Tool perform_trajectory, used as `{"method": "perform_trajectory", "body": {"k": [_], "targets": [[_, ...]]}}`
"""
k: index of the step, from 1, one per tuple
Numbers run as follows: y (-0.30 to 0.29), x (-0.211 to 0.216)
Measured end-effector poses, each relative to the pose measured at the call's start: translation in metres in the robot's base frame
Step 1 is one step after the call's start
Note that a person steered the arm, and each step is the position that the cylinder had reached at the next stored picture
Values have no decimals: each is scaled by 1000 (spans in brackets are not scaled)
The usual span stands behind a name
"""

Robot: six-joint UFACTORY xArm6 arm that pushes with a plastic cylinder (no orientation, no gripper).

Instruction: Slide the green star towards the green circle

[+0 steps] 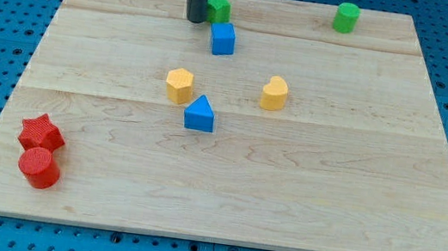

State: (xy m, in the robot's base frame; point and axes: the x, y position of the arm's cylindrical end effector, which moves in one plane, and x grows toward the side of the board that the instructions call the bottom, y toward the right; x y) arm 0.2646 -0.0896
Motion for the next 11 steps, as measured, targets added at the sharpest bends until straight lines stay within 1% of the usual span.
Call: {"method": "perform_trajectory", "body": {"k": [1, 2, 3, 4, 5, 6, 7, 8, 9, 11], "targets": [[-19, -8], [36, -20], [51, -23], [26, -40], [60, -52], [117, -45], [141, -28], [151, -12], [168, -6], [168, -4]]}}
